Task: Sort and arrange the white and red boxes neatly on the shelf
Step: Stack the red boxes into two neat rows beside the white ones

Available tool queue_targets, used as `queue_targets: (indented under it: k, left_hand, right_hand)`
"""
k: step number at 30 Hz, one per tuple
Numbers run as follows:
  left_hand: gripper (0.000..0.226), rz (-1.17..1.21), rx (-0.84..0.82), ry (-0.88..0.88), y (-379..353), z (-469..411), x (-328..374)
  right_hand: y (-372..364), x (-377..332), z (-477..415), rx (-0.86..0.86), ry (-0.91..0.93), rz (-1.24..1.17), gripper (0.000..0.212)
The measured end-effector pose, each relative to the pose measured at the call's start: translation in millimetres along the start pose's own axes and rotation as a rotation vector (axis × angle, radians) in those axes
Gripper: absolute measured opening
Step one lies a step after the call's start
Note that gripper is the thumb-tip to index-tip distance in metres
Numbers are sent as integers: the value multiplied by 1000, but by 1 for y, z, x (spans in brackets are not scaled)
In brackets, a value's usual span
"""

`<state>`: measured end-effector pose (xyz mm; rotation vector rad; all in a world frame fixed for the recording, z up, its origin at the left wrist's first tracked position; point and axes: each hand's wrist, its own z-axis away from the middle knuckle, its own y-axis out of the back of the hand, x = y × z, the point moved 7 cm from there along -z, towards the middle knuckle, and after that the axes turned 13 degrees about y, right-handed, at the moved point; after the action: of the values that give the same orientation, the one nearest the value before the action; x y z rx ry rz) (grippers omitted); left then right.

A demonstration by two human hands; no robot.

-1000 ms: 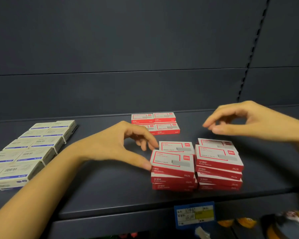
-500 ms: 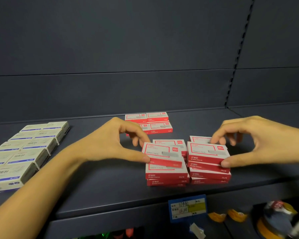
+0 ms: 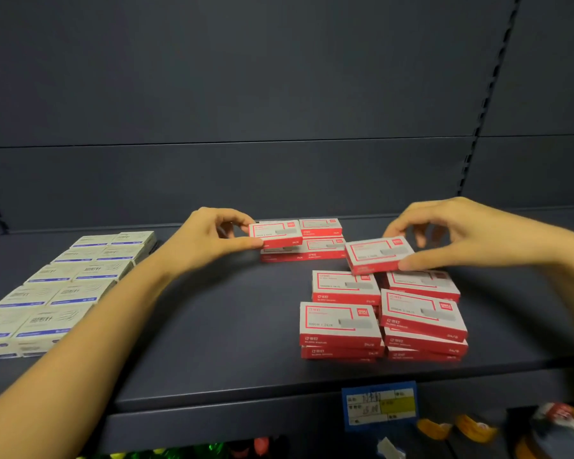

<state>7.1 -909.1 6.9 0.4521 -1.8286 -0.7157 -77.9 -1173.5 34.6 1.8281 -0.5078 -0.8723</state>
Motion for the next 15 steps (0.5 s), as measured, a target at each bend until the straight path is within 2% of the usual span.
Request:
queue_targets:
  k: [3,7,11,15]
  left_hand:
    - [21,-17,11,23,-4,-6,-10]
    - [20,-54,-33,28,-16,-10,-17]
    - [18,-26,-51,59,-27,-14,-21]
    - [28,-29,-17,71,-29,-18,-23]
  right_hand:
    - [-5,15,-21,49,-39,-2,44]
    - [-13,36,-46,108,-73,3,33]
    - [-23,49,-63,111,-101,-8,33]
    - [-37,57,-69,76,-125,6,38]
